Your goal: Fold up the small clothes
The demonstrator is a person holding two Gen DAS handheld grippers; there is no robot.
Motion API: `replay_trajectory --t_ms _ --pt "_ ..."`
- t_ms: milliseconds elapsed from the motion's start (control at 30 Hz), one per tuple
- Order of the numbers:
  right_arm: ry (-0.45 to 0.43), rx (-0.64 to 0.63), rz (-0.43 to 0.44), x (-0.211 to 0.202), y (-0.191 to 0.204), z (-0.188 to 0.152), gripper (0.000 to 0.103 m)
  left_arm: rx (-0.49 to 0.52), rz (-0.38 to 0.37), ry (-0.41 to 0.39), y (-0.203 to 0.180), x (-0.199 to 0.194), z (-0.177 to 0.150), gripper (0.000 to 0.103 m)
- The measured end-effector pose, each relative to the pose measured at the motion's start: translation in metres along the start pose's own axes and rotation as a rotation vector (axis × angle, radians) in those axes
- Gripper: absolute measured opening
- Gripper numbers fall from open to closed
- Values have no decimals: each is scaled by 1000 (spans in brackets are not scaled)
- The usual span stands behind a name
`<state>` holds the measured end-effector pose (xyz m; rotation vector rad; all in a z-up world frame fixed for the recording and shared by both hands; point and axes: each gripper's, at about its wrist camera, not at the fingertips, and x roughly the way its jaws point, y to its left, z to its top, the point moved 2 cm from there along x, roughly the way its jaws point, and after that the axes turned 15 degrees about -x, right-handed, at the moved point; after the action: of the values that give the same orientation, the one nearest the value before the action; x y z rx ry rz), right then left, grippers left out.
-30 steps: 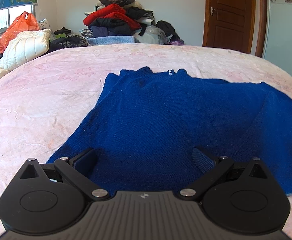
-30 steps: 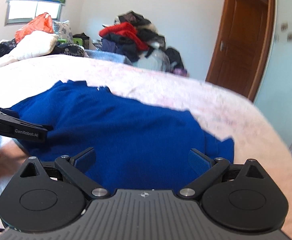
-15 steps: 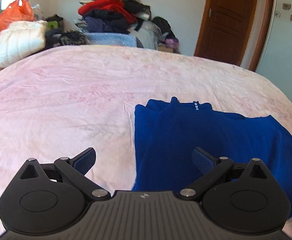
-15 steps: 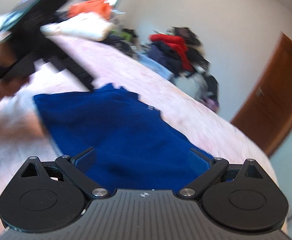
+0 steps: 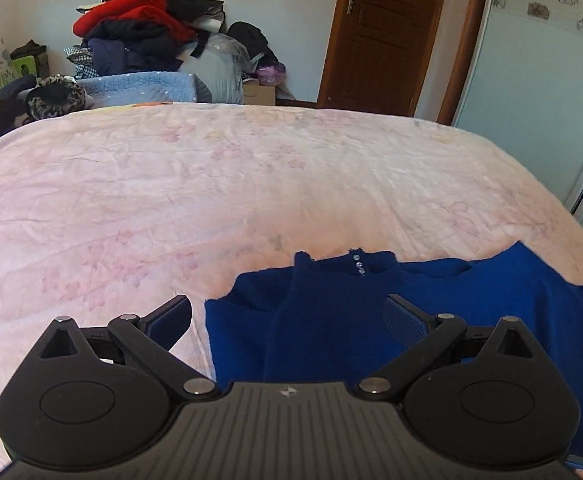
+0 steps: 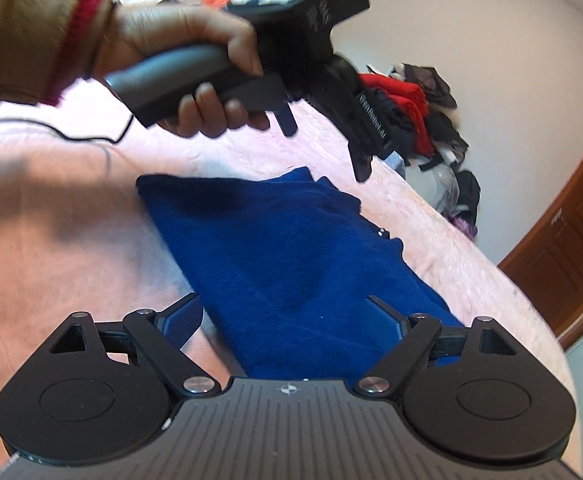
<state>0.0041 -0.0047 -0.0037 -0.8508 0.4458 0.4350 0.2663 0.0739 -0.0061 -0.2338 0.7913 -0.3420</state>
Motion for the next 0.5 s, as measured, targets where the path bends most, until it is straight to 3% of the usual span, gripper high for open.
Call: replay_trajectory --t_ms 100,167,267,300,333,433,500 --pt "-7 51 17 -4 -5 -5 89 14 -10 39 -2 18 2 100" --pt "-6 81 29 -2 -7 -8 89 10 -21 68 -5 27 4 90" --pt "-1 114 53 -1 -4 -10 89 48 7 121 -13 42 1 58" --pt "-2 121 59 -1 -4 -10 89 65 24 135 -16 46 -1 40" --pt "-3 126 64 -2 -3 -10 89 75 37 143 -19 49 -3 29" --pt "-8 127 61 0 -4 -11 90 60 24 126 -18 47 -5 12" --pt "-7 132 65 -1 -3 -11 90 27 11 111 -13 42 -3 7"
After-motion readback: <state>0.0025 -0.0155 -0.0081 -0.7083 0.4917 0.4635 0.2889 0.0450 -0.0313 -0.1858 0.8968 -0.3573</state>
